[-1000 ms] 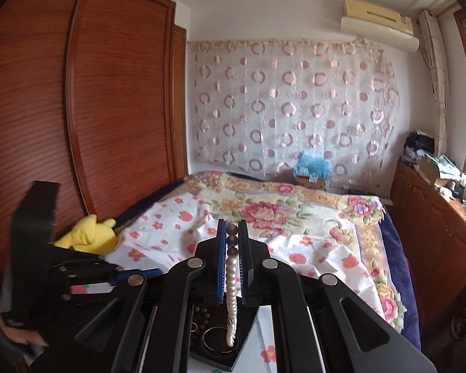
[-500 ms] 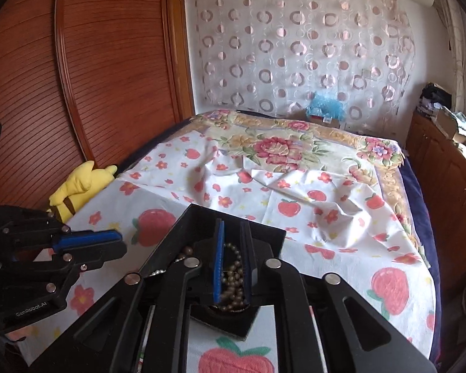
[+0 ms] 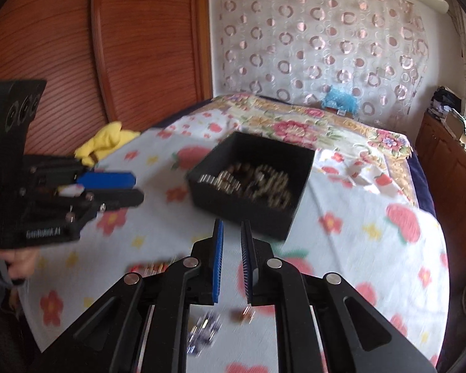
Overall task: Organize jewelry
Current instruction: 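Lower both pearl necklaces into the black box and open both grippers, then grasp the red string bracelet with the left gripper while the right approaches the hair comb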
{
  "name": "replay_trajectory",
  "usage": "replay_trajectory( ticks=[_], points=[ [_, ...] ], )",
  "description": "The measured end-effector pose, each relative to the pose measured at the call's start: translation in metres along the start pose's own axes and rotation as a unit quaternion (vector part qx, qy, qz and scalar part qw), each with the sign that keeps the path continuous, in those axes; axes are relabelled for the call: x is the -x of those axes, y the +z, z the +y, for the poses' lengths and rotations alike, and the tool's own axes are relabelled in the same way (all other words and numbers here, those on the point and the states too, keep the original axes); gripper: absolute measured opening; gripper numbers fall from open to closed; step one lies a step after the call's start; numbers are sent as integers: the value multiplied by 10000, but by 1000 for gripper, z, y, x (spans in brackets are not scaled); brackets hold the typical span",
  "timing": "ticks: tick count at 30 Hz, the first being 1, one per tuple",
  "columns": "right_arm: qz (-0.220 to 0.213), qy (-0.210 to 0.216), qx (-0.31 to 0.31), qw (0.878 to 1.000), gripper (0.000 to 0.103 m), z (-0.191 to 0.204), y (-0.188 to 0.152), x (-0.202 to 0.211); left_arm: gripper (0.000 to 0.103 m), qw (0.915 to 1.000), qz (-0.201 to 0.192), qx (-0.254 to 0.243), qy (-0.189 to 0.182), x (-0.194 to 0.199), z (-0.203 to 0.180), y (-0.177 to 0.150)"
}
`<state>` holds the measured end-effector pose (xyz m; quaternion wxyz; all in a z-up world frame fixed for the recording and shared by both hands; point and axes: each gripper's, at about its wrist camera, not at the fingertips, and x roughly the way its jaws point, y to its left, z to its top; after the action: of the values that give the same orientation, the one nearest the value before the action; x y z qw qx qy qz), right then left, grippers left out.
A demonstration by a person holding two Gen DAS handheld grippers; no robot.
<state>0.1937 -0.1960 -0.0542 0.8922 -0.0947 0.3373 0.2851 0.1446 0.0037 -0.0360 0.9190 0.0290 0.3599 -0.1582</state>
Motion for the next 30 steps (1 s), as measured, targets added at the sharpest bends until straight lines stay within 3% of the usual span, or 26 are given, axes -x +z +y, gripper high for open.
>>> replay_trajectory(
  ticks=[7,12,18,30],
  points=[
    [47,-37,-163,9998,32,8,-36,19,33,9999,91,11,-141,13,-14,-29],
    [21,-102,-465,9989,50,7,-62,36,37,9997,153,-87,-174,16,-28,-46],
    [77,-199,-601,9980,56,10,-86,46,37,9989,320,-204,-272,9,-45,-61],
    [167,-185,-506,9984,56,18,-100,35,37,9969,653,-404,-184,-14,-61,-68]
  ],
)
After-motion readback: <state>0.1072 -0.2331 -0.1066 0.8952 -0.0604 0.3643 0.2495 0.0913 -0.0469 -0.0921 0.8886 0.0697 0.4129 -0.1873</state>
